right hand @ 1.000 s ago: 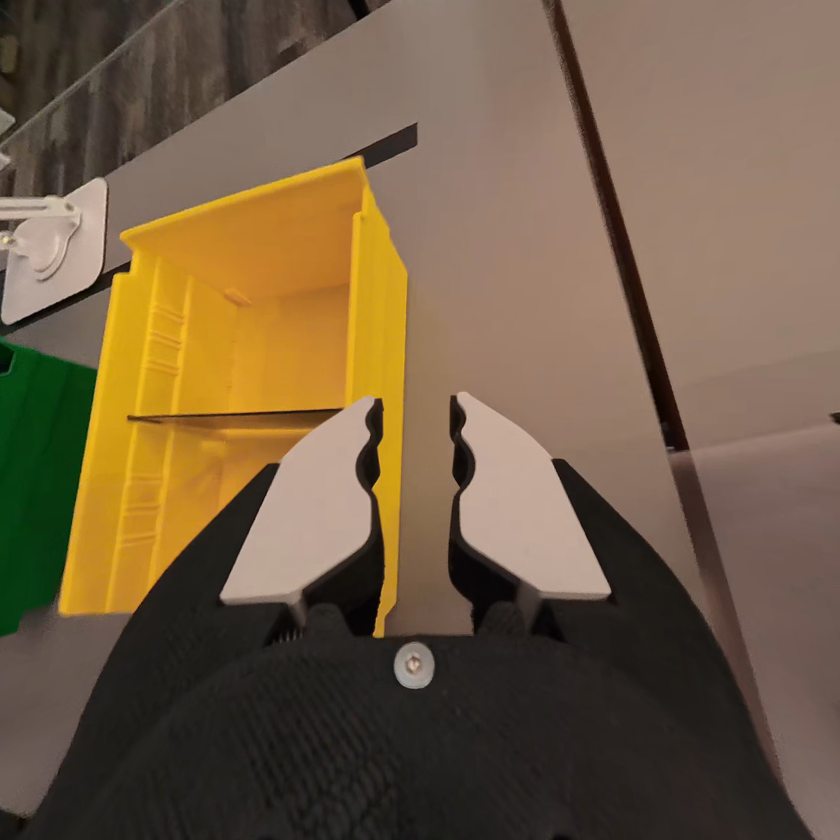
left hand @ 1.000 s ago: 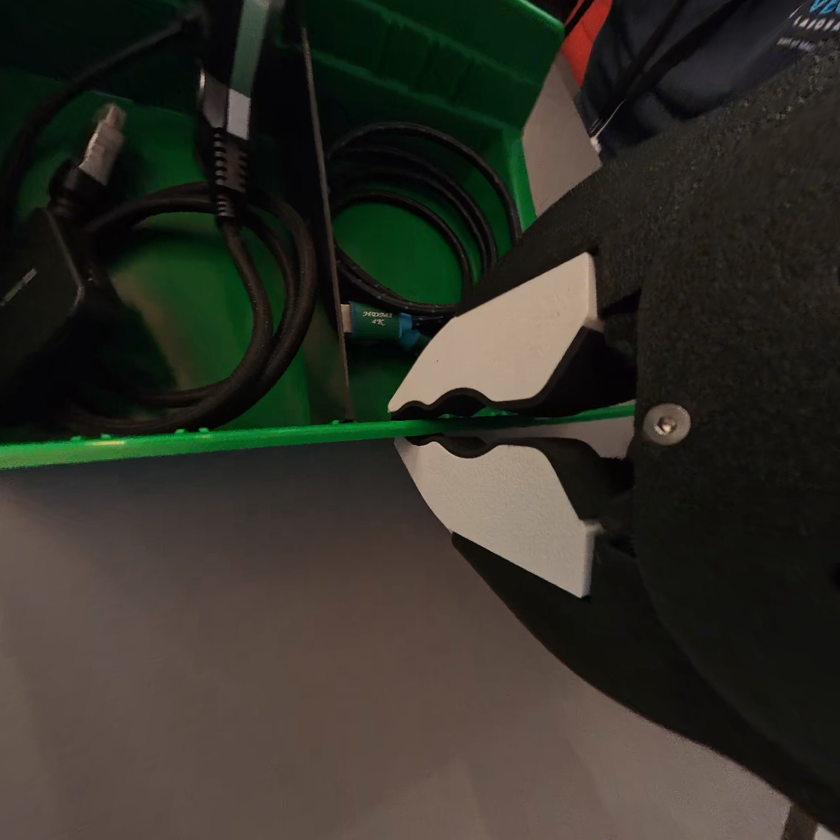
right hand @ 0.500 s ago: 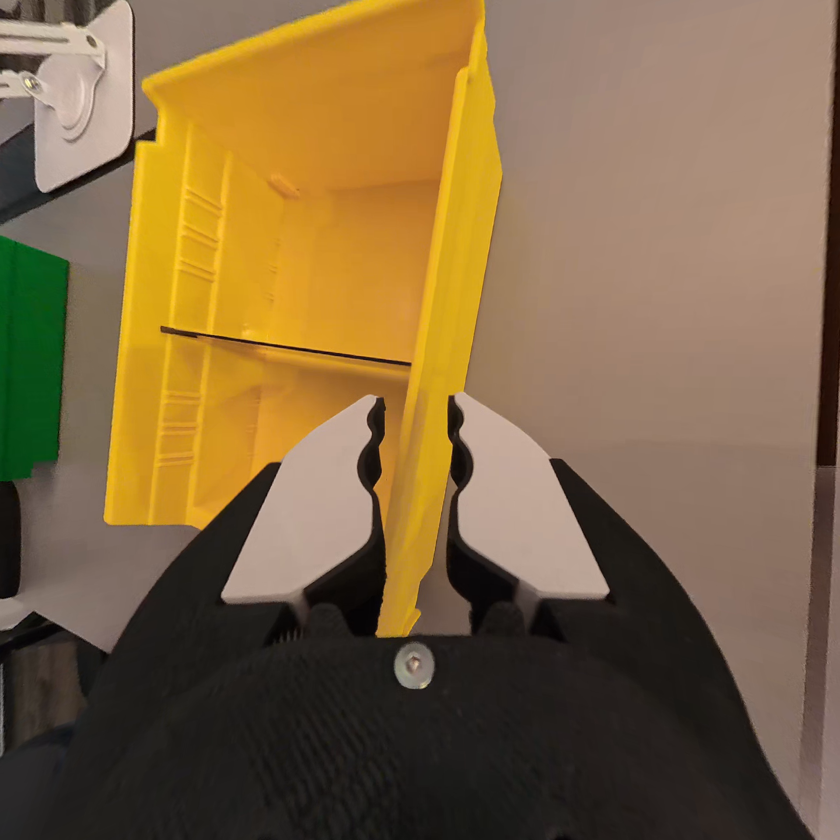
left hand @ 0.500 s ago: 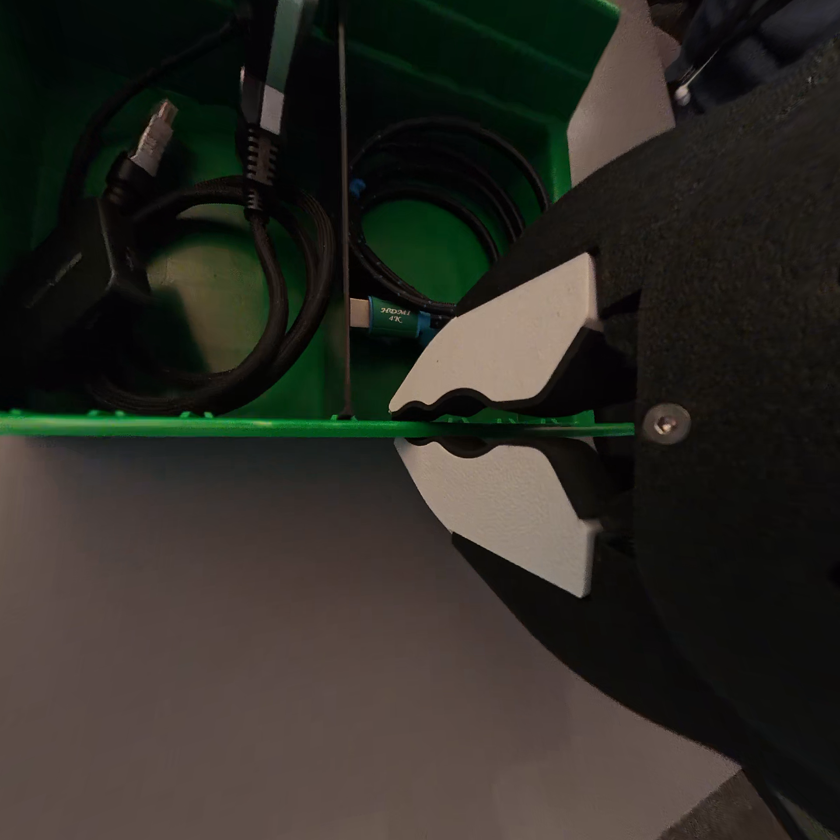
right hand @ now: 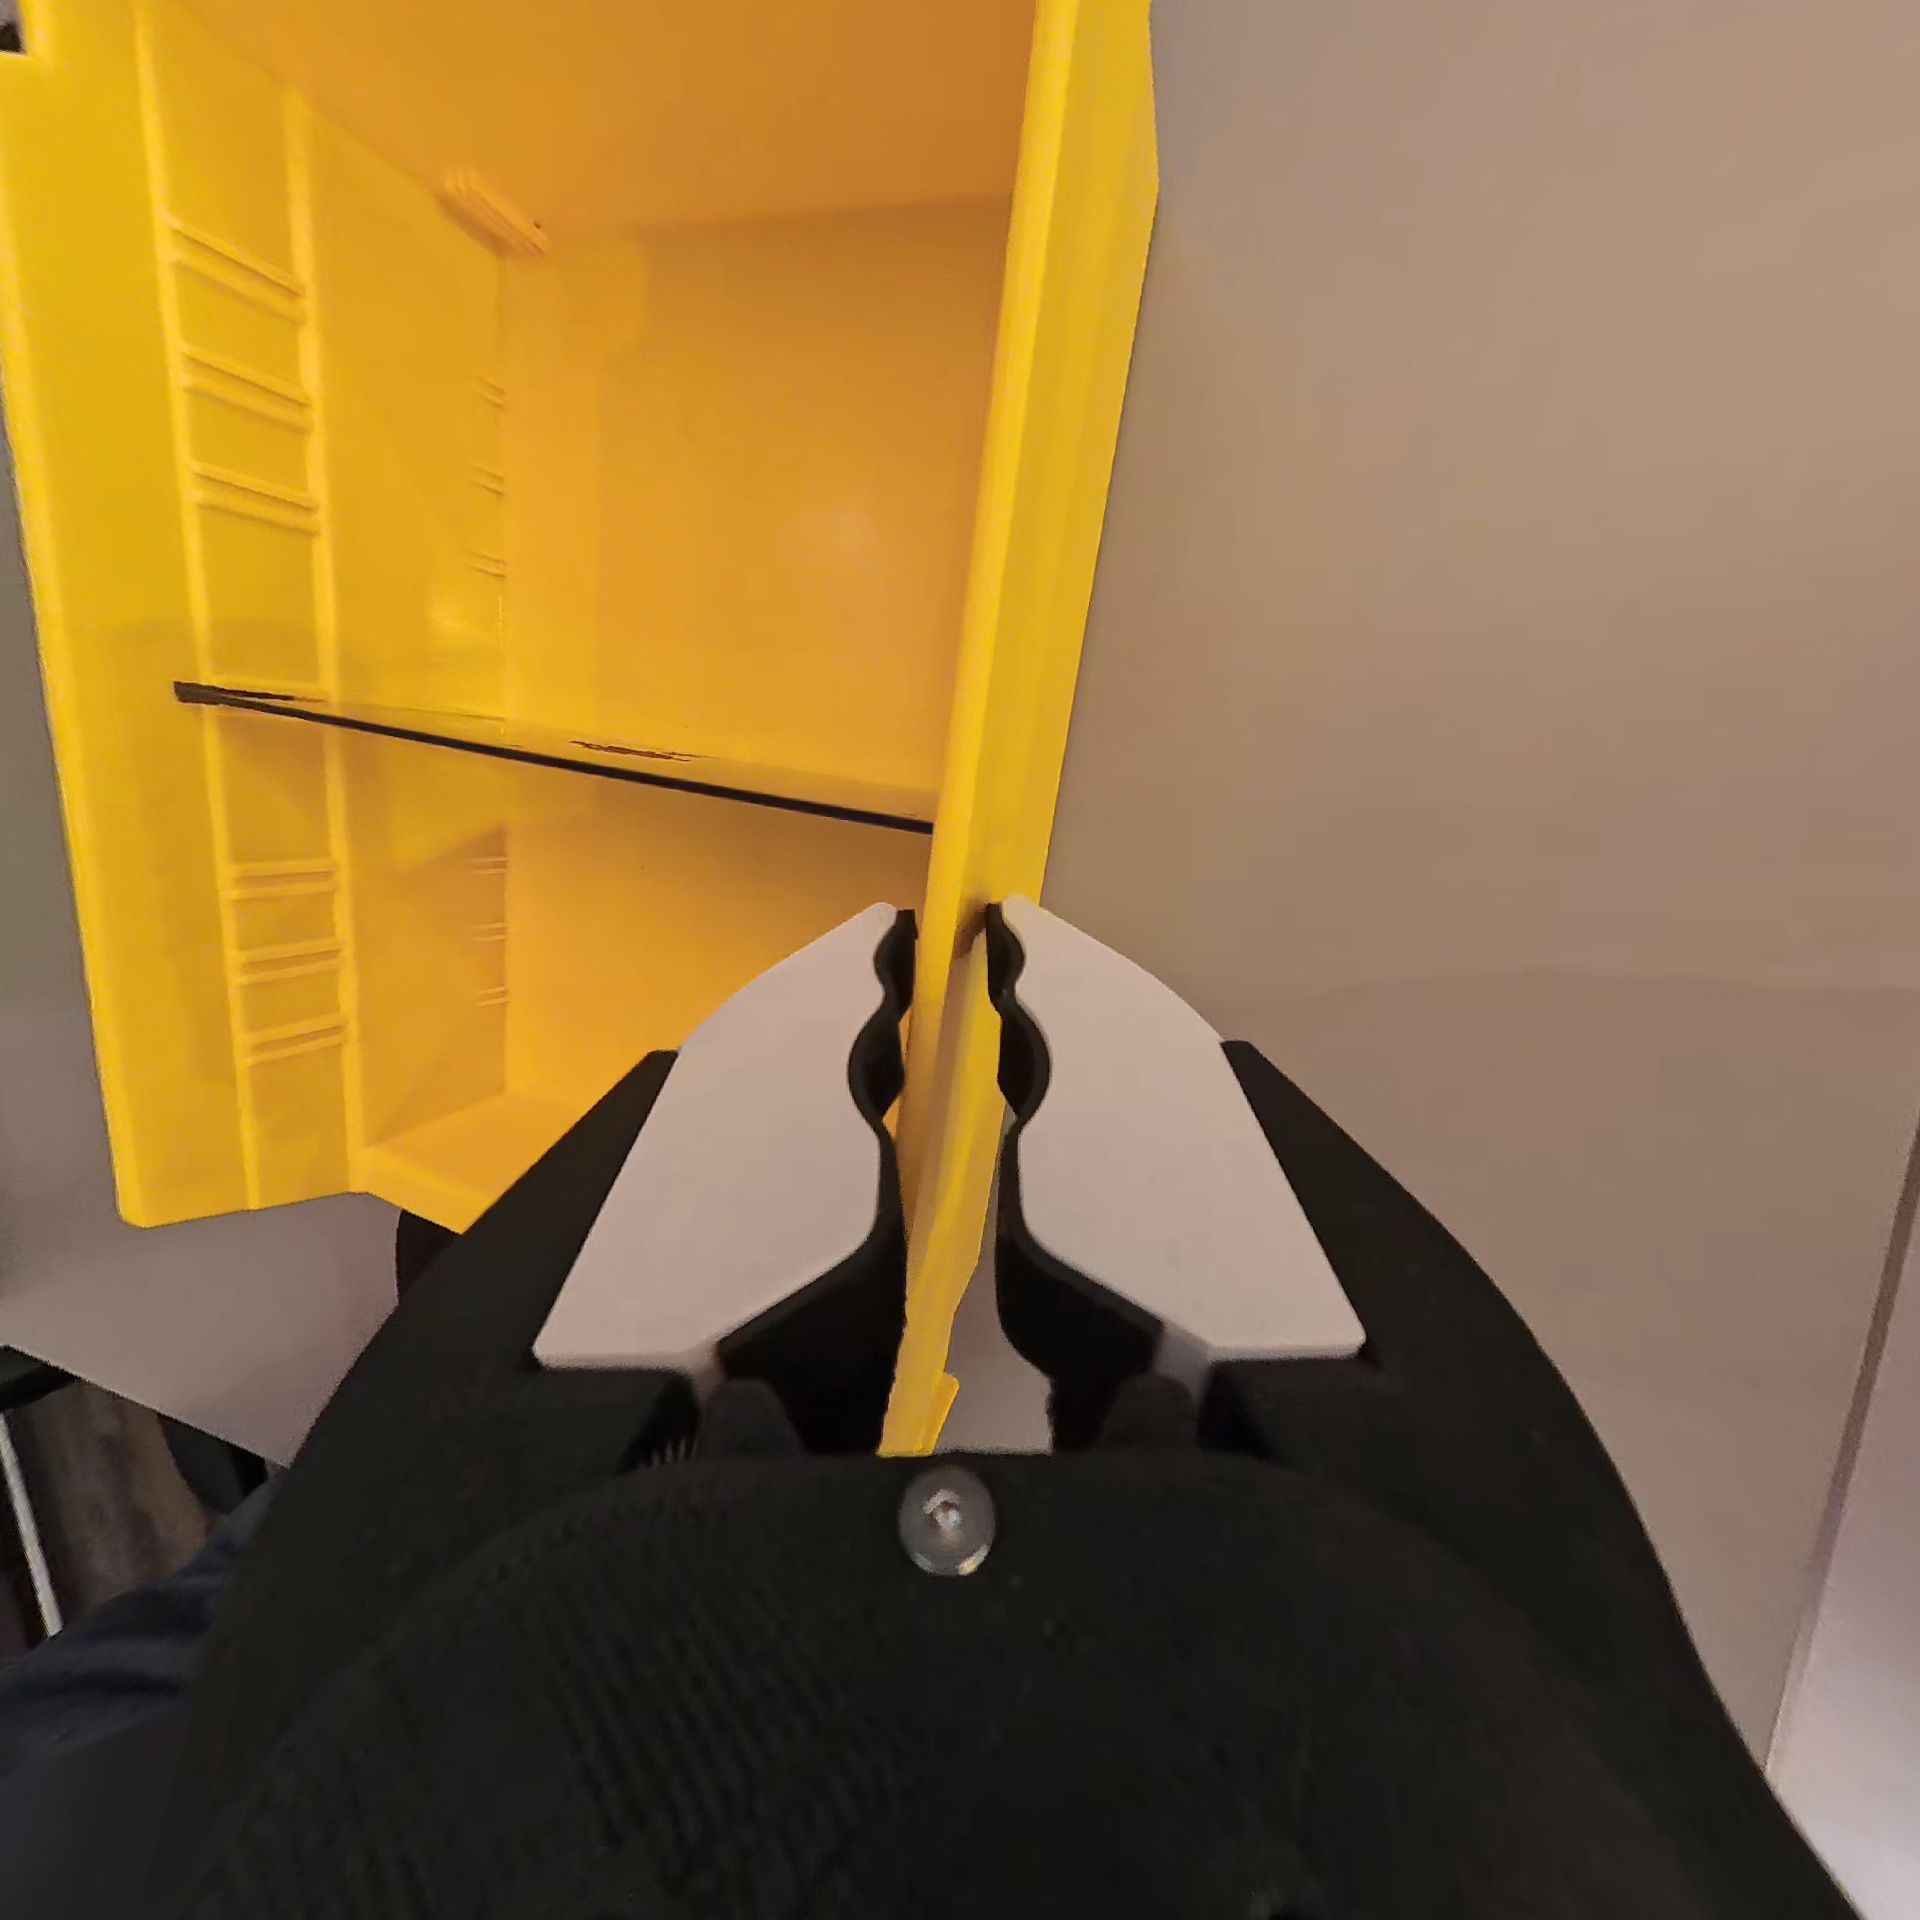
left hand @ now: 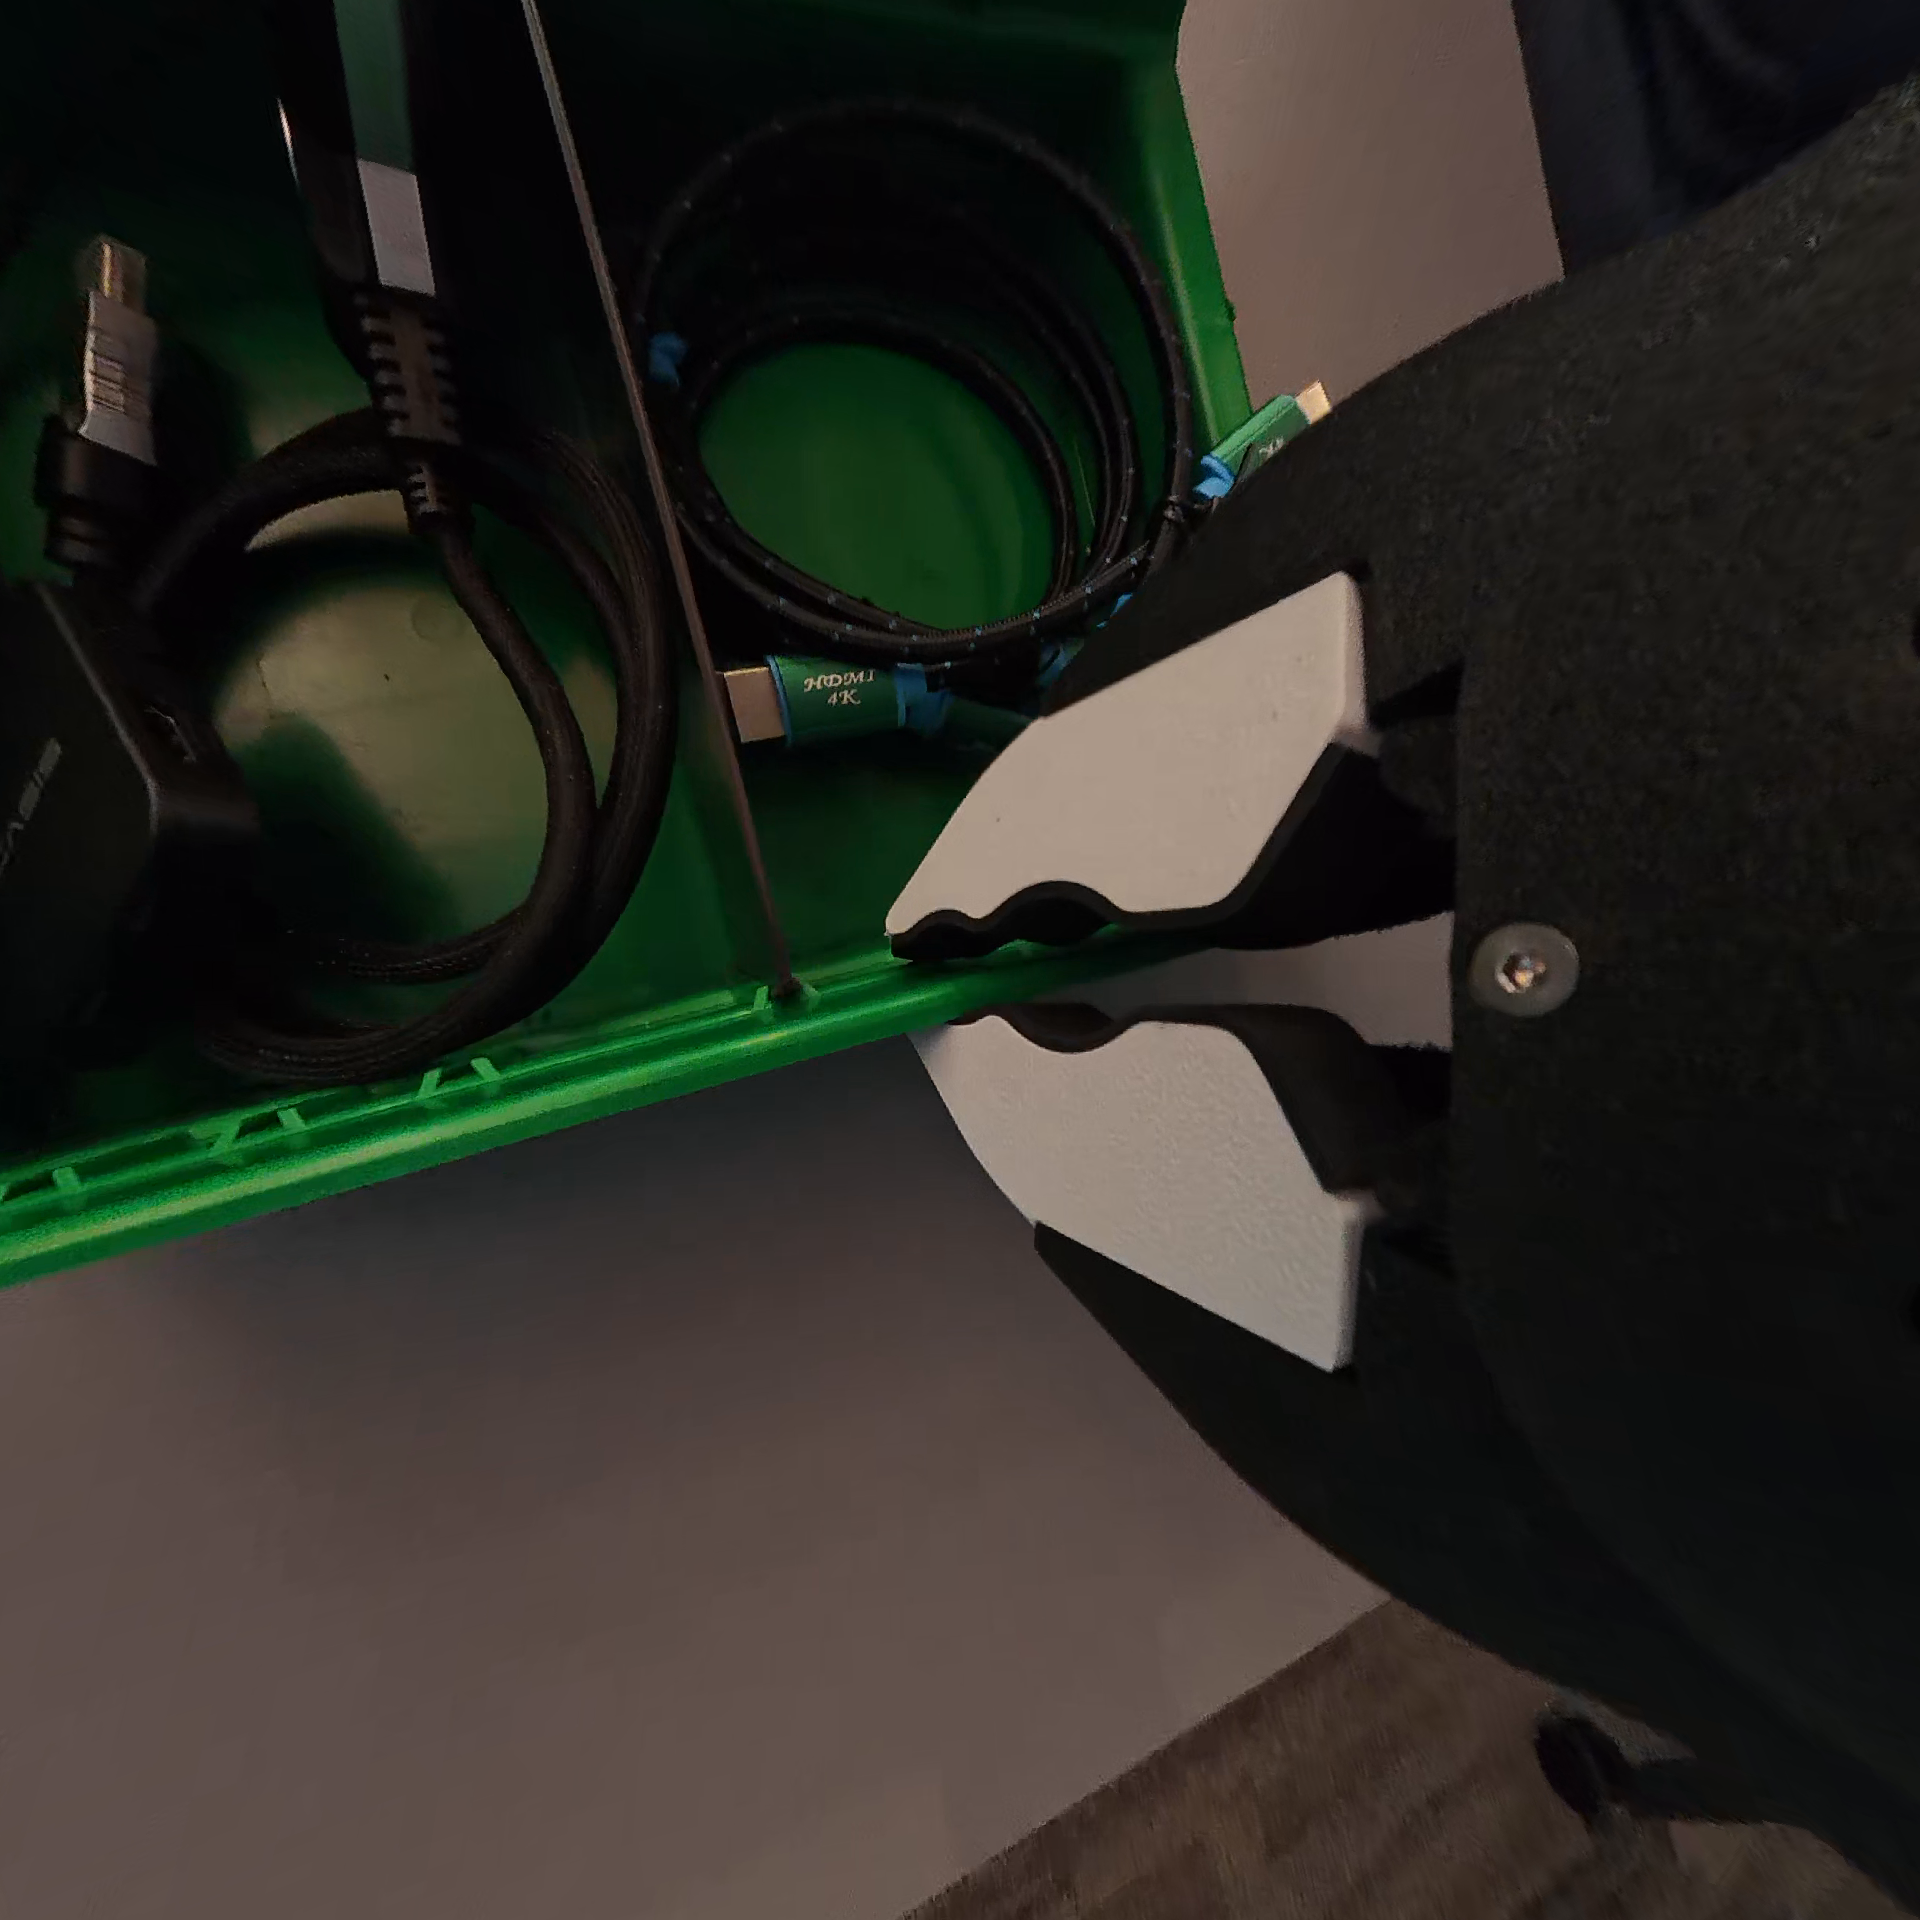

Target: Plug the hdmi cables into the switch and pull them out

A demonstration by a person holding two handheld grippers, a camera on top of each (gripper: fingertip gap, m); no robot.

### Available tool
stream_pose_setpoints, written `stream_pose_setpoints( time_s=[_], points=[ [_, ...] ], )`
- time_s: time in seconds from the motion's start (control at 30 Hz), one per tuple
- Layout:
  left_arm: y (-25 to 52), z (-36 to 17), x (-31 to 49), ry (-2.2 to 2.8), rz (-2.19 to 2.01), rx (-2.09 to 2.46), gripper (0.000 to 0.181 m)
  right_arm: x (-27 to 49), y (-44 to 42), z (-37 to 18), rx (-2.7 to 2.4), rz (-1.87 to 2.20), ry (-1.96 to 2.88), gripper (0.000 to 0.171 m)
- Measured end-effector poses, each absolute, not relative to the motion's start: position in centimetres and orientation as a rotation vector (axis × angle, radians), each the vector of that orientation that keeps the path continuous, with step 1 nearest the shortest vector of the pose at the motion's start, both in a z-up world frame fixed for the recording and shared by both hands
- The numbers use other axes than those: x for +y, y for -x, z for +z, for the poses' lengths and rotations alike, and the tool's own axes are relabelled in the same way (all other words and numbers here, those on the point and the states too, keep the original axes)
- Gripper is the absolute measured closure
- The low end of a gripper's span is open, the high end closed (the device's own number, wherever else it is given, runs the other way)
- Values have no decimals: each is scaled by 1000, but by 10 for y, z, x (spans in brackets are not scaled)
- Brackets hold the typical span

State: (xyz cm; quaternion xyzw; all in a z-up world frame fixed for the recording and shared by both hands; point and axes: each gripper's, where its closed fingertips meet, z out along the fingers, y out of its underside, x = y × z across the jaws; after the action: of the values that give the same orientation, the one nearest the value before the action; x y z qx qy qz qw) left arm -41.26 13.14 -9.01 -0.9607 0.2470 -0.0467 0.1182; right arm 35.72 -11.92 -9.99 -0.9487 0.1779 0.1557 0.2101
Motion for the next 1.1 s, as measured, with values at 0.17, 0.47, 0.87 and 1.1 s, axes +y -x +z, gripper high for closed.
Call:
stream_pose_setpoints(
  time_s=[0.17,0.47,0.87,1.1],
  points=[
    [423,-90,139,2780,-84,740,175,-118,-357,-111,491,398,2708,155],
    [432,-90,140,2758,-32,775,173,-114,-348,-130,561,355,2880,159],
    [434,-90,142,2704,9,837,171,-71,-285,-131,295,270,3076,163],
    [435,-90,143,2678,40,865,170,-71,-258,-132,137,291,3149,161]
  ],
)
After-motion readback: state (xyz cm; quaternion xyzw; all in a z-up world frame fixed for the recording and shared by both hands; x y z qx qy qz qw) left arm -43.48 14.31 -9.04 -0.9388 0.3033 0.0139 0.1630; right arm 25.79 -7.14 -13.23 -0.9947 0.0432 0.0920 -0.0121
